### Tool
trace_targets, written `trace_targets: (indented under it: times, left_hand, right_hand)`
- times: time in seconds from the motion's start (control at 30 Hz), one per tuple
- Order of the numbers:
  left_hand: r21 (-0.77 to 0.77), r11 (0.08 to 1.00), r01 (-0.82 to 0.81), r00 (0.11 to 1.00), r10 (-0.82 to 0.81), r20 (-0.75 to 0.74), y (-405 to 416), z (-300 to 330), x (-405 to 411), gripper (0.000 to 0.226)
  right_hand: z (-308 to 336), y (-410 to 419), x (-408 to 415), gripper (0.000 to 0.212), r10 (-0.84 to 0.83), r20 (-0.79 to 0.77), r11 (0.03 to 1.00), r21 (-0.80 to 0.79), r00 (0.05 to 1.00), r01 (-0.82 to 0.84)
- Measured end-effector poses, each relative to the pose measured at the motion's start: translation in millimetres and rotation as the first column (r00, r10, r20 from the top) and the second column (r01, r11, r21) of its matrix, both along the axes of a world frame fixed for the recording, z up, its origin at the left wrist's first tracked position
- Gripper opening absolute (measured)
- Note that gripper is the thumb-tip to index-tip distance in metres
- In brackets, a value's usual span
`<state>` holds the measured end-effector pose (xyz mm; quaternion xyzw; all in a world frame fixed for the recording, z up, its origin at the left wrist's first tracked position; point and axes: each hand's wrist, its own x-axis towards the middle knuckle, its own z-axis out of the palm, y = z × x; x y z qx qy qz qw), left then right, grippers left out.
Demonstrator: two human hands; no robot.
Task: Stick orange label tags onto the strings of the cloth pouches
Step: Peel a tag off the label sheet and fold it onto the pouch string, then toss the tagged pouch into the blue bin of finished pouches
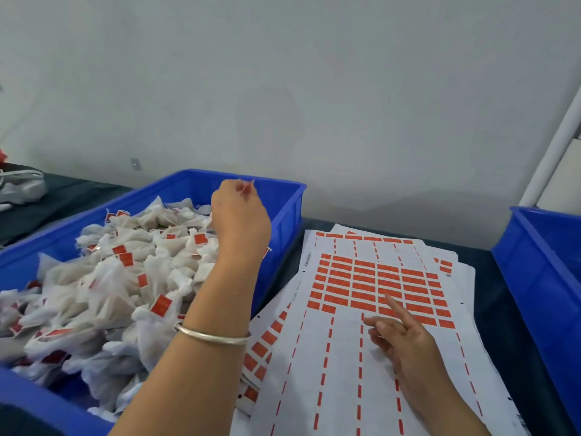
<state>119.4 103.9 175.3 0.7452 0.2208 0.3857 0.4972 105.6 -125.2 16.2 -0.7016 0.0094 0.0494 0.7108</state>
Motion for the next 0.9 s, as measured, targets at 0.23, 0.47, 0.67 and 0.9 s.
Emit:
trace_targets:
  times: [0.23,0.47,0.67,0.9]
  left_hand:
    - [-0.23,0.972,0.042,0.996,-0.058,-0.064,-6,-20,-1,0.046]
    - [0.131,0.932,0.338,0.936,-0.317,-0.155,-60,-53,-12,0.029]
    - [0.083,0.772,0.63,0.687,-0.504,-0.523,-109,-113,-20,0.034]
    - [0.009,0.764,0.645,0.654,-0.546,-0.524,-126,-157,-26,0.017]
  right_hand:
    - [5,5,-3,0.017,-0.077,-0.04,0.996,-0.051,0.996,0.075]
    - [57,-7,-28,0.021,-0.079,0.098,0.957,-0.272,0.992,0.103]
    - [130,-75,-60,0.026,-0.158,0.252,0.901,-0.359,0.955,0.244]
    - [147,-201,-40,0.035,-0.317,0.177,0.516,-0.792,0.932,0.326]
